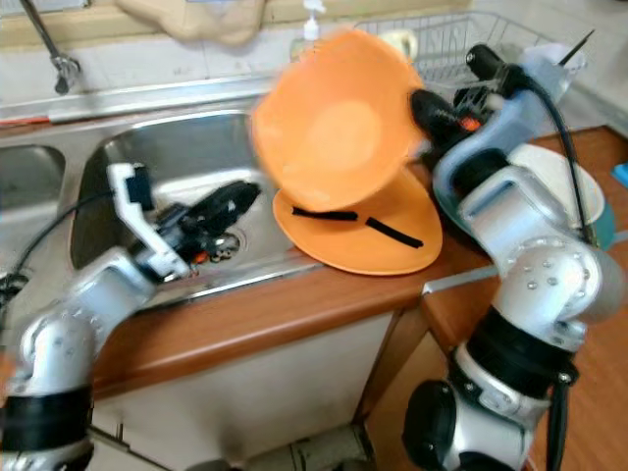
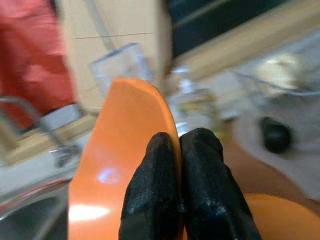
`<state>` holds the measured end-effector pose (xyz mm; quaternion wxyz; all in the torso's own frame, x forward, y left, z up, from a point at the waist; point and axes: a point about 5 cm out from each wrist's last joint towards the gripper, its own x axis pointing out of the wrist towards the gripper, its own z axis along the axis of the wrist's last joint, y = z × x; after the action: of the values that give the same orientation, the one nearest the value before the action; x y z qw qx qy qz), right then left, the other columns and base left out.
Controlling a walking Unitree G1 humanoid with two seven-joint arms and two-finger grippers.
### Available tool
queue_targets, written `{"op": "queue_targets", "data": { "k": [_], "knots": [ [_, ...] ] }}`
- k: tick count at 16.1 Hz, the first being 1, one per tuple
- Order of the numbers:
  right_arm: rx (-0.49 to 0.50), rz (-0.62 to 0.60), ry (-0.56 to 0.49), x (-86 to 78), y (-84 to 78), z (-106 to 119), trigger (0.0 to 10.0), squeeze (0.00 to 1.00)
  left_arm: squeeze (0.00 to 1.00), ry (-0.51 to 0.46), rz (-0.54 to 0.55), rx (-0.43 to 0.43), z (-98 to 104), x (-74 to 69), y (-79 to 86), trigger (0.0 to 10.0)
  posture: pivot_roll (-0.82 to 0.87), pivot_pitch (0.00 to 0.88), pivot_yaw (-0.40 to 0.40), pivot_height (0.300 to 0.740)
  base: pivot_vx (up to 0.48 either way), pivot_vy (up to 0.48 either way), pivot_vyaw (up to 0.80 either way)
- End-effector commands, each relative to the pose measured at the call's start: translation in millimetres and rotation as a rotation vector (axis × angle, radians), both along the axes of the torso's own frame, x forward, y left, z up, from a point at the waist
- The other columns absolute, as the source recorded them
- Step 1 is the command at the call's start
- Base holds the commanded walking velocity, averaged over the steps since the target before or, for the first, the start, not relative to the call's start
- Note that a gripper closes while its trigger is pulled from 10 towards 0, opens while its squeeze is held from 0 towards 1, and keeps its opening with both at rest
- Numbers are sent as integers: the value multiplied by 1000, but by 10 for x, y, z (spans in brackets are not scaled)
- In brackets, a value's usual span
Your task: Kitchen organization
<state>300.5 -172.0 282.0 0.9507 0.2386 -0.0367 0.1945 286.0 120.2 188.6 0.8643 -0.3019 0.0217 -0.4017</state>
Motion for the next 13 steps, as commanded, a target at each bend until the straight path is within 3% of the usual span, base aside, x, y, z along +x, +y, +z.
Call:
{"op": "queue_targets", "data": {
  "k": [1,6,7,8,10,13],
  "knots": [
    [0,54,-91,-64,82,132,0,0,0,24,-19,-13,-28,19,-1,10000,-48,0,49,740,0,0,0],
    [0,160,-137,-148,233,157,0,0,0,67,-54,-118,-21,134,-37,10000,-47,0,55,740,0,0,0],
    [3,164,-139,-152,240,155,0,0,0,62,-56,-152,4,150,-23,2824,-47,0,55,740,0,0,0],
    [6,166,-138,-154,244,149,0,0,0,45,-59,-193,41,153,-1,0,-47,0,55,740,0,0,0],
    [8,165,-130,-148,242,124,0,0,0,24,-67,-246,77,146,16,0,-50,0,53,740,0,0,0],
    [13,161,-122,-130,237,108,0,0,0,16,-49,-252,76,151,33,0,-50,0,49,740,0,0,0]
  ]
}}
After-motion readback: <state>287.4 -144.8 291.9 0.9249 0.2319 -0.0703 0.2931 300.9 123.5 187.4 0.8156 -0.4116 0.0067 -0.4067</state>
